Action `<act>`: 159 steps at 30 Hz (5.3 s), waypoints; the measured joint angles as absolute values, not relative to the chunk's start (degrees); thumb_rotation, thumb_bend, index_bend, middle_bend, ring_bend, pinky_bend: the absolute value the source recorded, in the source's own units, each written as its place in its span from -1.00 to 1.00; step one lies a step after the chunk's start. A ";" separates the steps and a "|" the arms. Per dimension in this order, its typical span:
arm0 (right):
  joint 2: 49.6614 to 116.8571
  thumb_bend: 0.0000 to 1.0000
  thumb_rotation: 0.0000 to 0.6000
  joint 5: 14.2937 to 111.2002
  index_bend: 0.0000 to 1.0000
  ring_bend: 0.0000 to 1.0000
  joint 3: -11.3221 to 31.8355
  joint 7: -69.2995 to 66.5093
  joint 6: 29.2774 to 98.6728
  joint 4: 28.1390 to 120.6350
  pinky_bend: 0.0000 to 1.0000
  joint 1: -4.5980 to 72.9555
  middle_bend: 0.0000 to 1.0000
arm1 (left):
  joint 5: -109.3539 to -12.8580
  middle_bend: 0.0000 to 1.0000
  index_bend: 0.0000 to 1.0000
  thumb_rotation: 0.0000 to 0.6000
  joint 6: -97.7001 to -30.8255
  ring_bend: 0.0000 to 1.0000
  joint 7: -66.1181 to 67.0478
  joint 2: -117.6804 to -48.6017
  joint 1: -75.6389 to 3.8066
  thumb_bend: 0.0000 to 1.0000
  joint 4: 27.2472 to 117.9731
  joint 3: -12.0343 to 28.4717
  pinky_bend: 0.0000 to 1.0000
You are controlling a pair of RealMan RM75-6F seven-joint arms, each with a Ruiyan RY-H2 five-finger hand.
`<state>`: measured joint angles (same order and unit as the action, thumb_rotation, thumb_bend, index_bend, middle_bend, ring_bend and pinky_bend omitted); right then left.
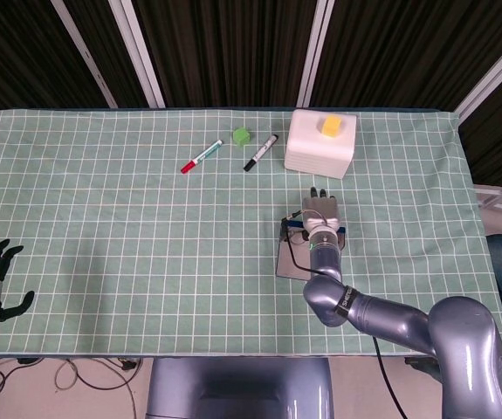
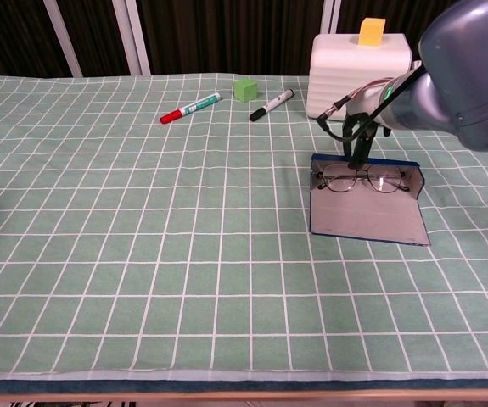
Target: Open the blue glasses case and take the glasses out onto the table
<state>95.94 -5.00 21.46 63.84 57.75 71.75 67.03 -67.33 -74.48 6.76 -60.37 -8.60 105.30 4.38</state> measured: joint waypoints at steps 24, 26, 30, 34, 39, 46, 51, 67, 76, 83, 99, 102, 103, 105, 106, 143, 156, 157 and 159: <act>95.34 -0.11 1.00 -4.73 -0.06 -1.00 21.36 63.80 56.95 71.64 -0.63 66.29 -0.95 | -66.71 -1.00 -0.74 1.00 -74.29 -1.00 6.97 -60.26 -8.74 -0.37 105.37 4.35 -1.00; 95.38 -0.11 1.00 -4.76 -0.06 -1.00 21.31 63.77 56.81 71.49 -0.63 66.26 -0.95 | -66.69 -1.00 -0.74 1.00 -74.29 -1.00 6.97 -60.26 -8.74 -0.37 105.37 4.34 -1.00; 95.54 -0.11 1.00 -4.90 -0.06 -1.00 21.24 63.67 56.55 71.03 -0.63 66.19 -0.95 | -66.68 -1.00 -0.74 1.00 -74.29 -1.00 6.88 -60.24 -8.74 -0.37 105.31 4.35 -1.00; 95.62 -0.10 1.00 -4.87 -0.03 -1.00 21.08 63.65 56.44 70.84 -0.63 66.12 -0.94 | -66.64 -1.00 -0.73 1.00 -74.26 -1.00 6.88 -60.26 -8.76 -0.37 105.25 4.35 -1.00; 95.73 -0.10 1.00 -4.63 0.02 -1.00 21.07 63.43 56.39 70.66 -0.63 66.08 -0.94 | -66.56 -1.00 -0.73 1.00 -74.31 -1.00 6.85 -60.30 -8.77 -0.37 105.22 4.40 -1.00; 95.88 -0.09 1.00 -4.62 0.07 -1.00 20.99 63.36 56.10 70.54 -0.63 66.04 -0.93 | -66.54 -1.00 -0.73 1.00 -74.30 -1.00 6.70 -60.23 -8.75 -0.37 105.28 4.39 -1.00; 95.91 -0.06 1.00 -4.27 0.11 -1.00 21.05 63.04 56.03 70.63 -0.63 66.04 -0.92 | -66.54 -1.00 -0.73 1.00 -74.30 -1.00 6.64 -60.21 -8.75 -0.37 105.25 4.39 -1.00; 95.91 -0.06 1.00 -3.05 0.11 -1.00 21.65 61.21 55.97 71.82 -0.63 66.15 -0.92 | -66.65 -1.00 -0.73 1.00 -74.18 -1.00 6.31 -60.05 -8.75 -0.37 105.31 4.33 -1.00; 96.63 -0.06 1.00 -2.03 0.11 -1.00 22.26 60.51 56.84 72.41 -0.63 67.24 -0.92 | -66.69 -1.00 -0.73 1.00 -74.04 -1.00 6.12 -59.94 -8.76 -0.36 105.36 4.28 -1.00; 97.71 -0.06 1.00 -0.44 0.11 -1.00 22.73 59.10 57.22 71.75 -0.63 67.72 -0.92 | -66.77 -1.00 -0.73 1.00 -73.93 -1.00 5.77 -59.78 -8.74 -0.36 105.44 4.26 -1.00; 101.27 -0.06 1.00 14.23 0.12 -1.00 22.26 48.64 58.74 69.32 -0.63 66.29 -0.93 | -66.47 -1.00 -0.73 1.00 -73.70 -1.00 5.59 -59.62 -8.80 -0.36 105.54 4.29 -1.00; 101.94 -0.06 1.00 16.27 0.12 -1.00 22.28 46.95 58.72 68.49 -0.63 65.85 -0.93 | -66.44 -1.00 -0.73 1.00 -73.68 -1.00 5.61 -59.60 -8.83 -0.36 105.54 4.30 -1.00; 102.12 -0.07 1.00 16.90 0.12 -1.00 22.32 46.43 58.74 68.27 -0.63 65.71 -0.93 | -66.43 -1.00 -0.73 1.00 -73.67 -1.00 5.61 -59.60 -8.83 -0.36 105.55 4.30 -1.00; 102.35 -0.07 1.00 17.84 0.12 -1.00 22.39 45.73 58.81 68.01 -0.63 65.53 -0.93 | -66.39 -1.00 -0.73 1.00 -73.65 -1.00 5.62 -59.59 -8.83 -0.36 105.55 4.29 -1.00; 102.50 -0.07 1.00 18.45 0.12 -1.00 22.49 45.24 58.92 67.86 -0.63 65.41 -0.93 | -66.40 -1.00 -0.73 1.00 -73.67 -1.00 5.62 -59.59 -8.83 -0.36 105.54 4.28 -1.00; 111.47 -0.07 1.00 36.21 0.16 -1.00 22.02 44.84 68.11 57.36 -0.63 63.42 -0.93 | -65.73 -1.00 -0.73 1.00 -73.82 -1.00 6.10 -59.62 -8.83 -0.36 105.72 4.38 -1.00; 114.26 -0.07 1.00 37.22 0.16 -1.00 24.91 45.32 66.58 50.26 -0.63 63.87 -0.93 | -65.88 -1.00 -0.73 1.00 -73.90 -1.00 6.07 -59.61 -8.80 -0.36 105.71 4.34 -1.00; 113.99 -0.07 1.00 37.45 0.16 -1.00 25.34 44.86 66.52 49.95 -0.63 63.73 -0.93 | -65.91 -1.00 -0.73 1.00 -73.90 -1.00 6.09 -59.61 -8.80 -0.36 105.73 4.33 -1.00; 113.28 -0.07 1.00 37.92 0.16 -1.00 25.64 44.48 66.09 49.70 -0.63 63.43 -0.93 | -65.96 -1.00 -0.73 1.00 -73.92 -1.00 6.10 -59.61 -8.79 -0.36 105.73 4.31 -1.00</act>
